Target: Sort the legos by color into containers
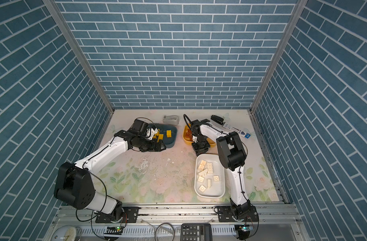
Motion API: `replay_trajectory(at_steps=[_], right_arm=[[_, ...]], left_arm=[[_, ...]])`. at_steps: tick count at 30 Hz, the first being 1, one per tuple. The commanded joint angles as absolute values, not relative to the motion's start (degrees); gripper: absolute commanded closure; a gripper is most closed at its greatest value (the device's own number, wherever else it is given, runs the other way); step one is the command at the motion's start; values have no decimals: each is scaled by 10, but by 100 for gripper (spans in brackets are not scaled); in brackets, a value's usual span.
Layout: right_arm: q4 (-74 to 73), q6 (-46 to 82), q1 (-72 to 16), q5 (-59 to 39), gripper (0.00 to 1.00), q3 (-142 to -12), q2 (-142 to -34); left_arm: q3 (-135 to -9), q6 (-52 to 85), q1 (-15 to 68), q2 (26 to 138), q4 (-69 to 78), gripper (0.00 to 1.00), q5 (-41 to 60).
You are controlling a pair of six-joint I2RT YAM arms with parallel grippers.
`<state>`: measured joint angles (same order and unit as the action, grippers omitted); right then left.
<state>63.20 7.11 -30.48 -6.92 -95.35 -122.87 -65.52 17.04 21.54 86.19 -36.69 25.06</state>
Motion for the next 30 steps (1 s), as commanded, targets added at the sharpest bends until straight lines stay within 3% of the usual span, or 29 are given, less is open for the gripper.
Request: replay_trajectory(at_steps=[1, 14, 25, 28, 30], right_arm=[[645, 80, -306, -82, 66, -968, -1200], [661, 126, -262, -136, 66, -1020, -1114], [549, 143, -185, -131, 64, -1090, -1202], [532, 144, -176, -127, 59, -1107, -1236], [520, 153, -174, -141, 50, -1117, -1252]], left_arm=[[-658, 160, 211, 854, -377, 4, 245], [-674, 169, 210, 837, -357, 4, 268], [-667, 195, 207, 827, -307, 3, 293], [-652, 203, 200, 815, -286, 3, 301], [-645, 210, 193, 809, -271, 3, 311]])
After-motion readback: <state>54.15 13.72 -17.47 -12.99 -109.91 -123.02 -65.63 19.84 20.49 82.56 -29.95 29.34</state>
